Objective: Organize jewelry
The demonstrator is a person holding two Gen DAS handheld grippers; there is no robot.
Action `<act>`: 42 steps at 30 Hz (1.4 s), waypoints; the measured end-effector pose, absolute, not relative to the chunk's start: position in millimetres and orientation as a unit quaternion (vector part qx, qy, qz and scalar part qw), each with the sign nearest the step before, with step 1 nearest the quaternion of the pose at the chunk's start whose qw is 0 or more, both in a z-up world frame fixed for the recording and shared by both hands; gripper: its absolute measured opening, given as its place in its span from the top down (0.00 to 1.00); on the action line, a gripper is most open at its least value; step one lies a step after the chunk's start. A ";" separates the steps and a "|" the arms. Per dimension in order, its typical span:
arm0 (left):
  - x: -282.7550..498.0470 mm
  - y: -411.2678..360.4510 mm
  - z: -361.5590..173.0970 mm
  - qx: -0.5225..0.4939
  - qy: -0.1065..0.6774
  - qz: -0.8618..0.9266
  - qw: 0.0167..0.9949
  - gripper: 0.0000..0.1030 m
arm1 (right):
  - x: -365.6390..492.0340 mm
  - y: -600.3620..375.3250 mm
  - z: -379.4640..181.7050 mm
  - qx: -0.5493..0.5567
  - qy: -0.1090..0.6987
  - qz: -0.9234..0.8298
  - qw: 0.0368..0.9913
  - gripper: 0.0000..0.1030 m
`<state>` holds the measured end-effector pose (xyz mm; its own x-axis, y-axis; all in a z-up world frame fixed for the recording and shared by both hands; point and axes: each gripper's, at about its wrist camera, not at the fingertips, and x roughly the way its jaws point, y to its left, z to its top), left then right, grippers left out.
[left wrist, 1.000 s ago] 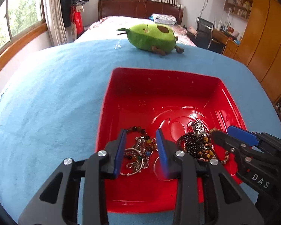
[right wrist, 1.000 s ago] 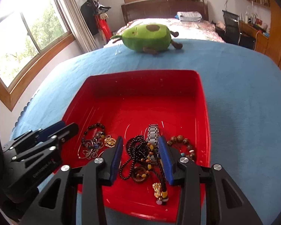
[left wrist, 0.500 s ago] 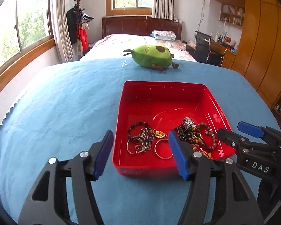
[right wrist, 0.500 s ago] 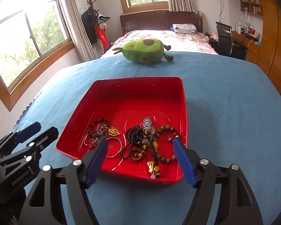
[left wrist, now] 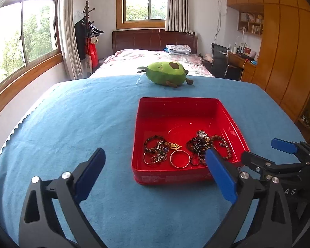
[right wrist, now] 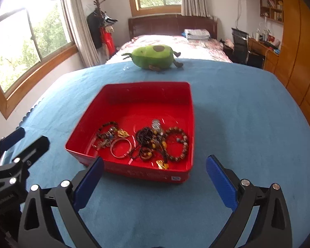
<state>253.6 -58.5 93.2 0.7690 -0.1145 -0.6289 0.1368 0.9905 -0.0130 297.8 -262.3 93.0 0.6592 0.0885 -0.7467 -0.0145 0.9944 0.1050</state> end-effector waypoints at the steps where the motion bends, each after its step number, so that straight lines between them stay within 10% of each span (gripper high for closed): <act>1: 255.1 -57.3 92.2 0.019 0.337 -0.065 0.939 0.04 | 297.4 -264.1 92.2 0.045 0.413 0.026 0.909 0.04; 42: 280.4 -35.5 66.6 0.015 0.387 -0.040 0.921 0.03 | 297.9 -274.4 79.6 0.050 0.427 0.022 0.903 0.04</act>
